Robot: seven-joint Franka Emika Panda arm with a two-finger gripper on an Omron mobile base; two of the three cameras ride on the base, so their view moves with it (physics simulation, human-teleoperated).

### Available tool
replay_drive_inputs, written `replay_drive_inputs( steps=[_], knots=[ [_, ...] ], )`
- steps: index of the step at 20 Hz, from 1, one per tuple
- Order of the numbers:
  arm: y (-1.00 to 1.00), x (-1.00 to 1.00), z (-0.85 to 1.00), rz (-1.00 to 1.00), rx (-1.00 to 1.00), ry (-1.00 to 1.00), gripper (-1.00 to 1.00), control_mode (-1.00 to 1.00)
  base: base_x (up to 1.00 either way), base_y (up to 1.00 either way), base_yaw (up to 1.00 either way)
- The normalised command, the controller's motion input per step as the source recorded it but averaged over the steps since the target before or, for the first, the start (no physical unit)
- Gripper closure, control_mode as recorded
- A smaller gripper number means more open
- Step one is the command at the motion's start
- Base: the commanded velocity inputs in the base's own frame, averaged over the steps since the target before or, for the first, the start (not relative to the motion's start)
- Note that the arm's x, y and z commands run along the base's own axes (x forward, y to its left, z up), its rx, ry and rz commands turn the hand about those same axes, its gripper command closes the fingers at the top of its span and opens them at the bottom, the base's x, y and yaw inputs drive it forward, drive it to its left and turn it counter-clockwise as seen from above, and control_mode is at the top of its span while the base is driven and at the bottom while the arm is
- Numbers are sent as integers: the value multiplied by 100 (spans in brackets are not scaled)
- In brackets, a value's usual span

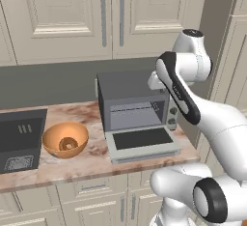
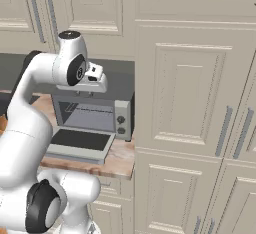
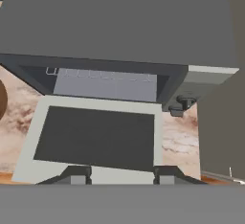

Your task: Pick up the heated bread from the toaster oven and place it in the bowl. Then move the bread bowl to the dining counter.

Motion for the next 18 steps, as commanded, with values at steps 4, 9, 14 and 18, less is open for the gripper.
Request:
replay_drive_inputs(
  steps=[4, 9, 14, 18],
  knots=[
    [1, -22, 0, 1, -1, -3, -100, -100, 0, 0, 0],
    [28, -33, -13, 1, 0, -7, -100, -100, 0, 0, 0],
    [24, -14, -40, 0, 0, -12, -100, -100, 0, 0, 0],
    [16, 0, -38, 0, 0, -11, -100, -100, 0, 0, 0]
  ],
)
